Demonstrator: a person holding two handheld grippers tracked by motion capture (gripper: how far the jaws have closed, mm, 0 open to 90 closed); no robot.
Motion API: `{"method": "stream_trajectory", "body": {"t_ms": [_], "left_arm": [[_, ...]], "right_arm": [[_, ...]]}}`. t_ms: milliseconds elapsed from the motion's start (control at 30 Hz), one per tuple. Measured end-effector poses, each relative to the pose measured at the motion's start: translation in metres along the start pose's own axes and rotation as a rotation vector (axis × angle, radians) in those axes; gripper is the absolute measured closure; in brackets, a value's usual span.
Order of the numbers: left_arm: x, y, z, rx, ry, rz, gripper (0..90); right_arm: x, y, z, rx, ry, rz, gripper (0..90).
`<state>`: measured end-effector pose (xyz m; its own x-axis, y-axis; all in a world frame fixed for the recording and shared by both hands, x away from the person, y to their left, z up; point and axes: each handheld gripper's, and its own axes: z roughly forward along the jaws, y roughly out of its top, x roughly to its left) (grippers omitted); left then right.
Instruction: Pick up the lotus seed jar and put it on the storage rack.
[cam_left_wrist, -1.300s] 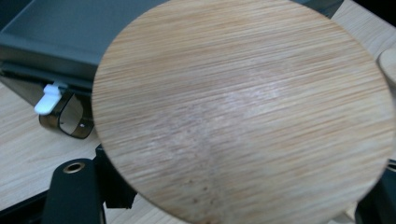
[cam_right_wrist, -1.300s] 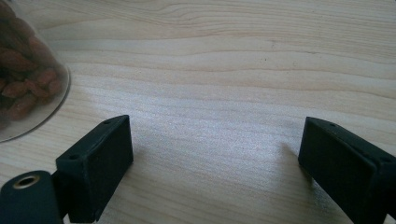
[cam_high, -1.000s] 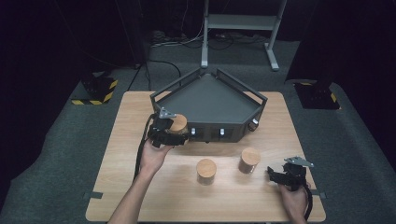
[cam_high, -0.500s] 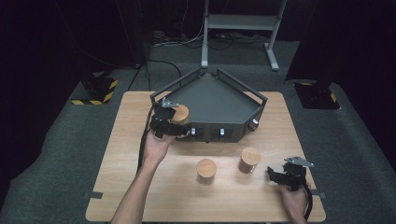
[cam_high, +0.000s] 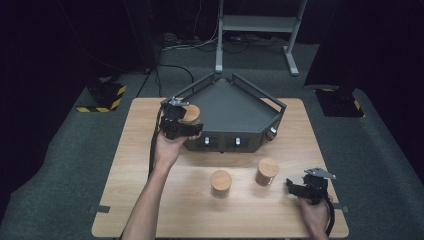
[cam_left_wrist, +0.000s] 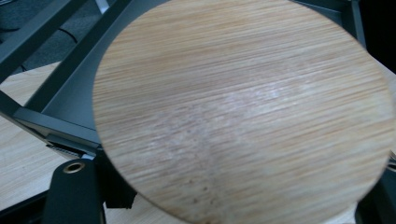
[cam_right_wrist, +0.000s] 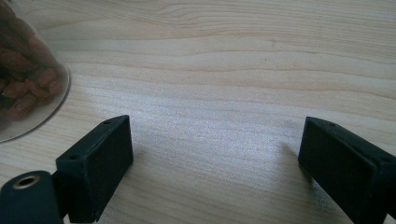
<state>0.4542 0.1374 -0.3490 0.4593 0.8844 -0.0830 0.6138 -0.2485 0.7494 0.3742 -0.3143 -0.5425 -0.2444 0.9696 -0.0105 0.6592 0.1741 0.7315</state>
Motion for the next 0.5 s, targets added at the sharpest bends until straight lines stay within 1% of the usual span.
{"method": "stream_trajectory", "body": {"t_ms": [167, 300, 367, 500], "left_arm": [[0.003, 0.005, 0.002, -0.002, 0.024, -0.012, 25.6], [0.004, 0.010, 0.008, 0.011, 0.046, -0.008, 25.6], [0.004, 0.013, 0.011, 0.009, 0.052, -0.009, 25.6], [0.005, 0.019, 0.017, 0.021, 0.068, -0.007, 25.6]], "right_arm": [[0.000, 0.000, 0.000, 0.000, 0.000, 0.000, 9.7], [0.000, 0.000, 0.000, 0.000, 0.000, -0.001, 9.8], [0.000, 0.000, 0.000, 0.000, 0.000, -0.001, 9.8], [0.000, 0.000, 0.000, 0.000, 0.000, -0.001, 9.8]]}}
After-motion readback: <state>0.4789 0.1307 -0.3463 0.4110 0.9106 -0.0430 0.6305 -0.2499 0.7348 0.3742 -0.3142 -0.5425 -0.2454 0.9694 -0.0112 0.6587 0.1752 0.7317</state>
